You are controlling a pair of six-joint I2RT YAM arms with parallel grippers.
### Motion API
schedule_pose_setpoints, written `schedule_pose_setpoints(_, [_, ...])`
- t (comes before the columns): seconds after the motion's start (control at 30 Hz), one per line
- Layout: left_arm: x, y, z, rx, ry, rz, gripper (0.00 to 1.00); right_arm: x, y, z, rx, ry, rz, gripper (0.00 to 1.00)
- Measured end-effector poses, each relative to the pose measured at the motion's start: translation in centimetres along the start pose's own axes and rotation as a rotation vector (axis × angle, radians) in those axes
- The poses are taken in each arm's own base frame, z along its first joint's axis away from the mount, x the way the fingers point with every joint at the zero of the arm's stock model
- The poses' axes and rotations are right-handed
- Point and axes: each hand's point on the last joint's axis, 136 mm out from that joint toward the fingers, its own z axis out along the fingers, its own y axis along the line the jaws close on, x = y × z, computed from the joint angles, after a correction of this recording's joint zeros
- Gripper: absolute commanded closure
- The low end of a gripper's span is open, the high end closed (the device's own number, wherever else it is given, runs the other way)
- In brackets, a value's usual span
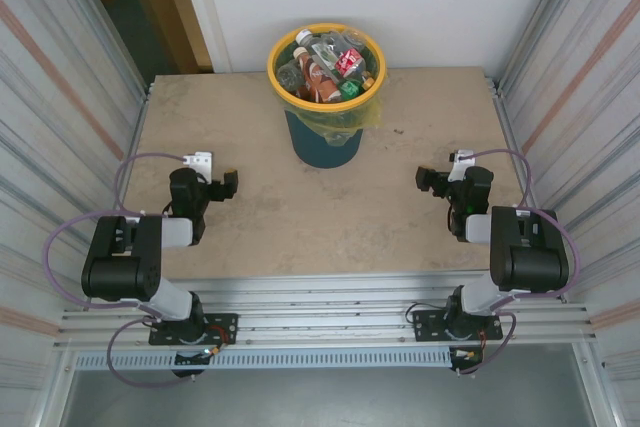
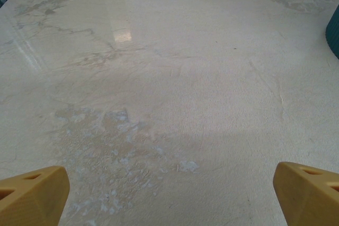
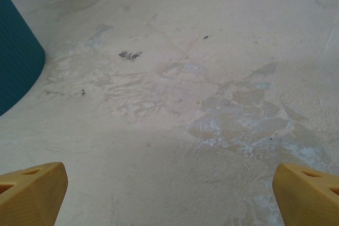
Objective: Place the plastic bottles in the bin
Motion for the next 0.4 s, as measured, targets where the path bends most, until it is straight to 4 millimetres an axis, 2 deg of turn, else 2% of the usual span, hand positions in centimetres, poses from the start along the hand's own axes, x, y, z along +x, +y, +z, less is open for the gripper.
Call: schedule_pose_setpoints(0.4, [0.0, 0.0, 0.0, 0.0, 0.0, 0.0, 0.01, 0.19, 0.29, 0.06, 0.001, 0.007, -0.018, 0.02])
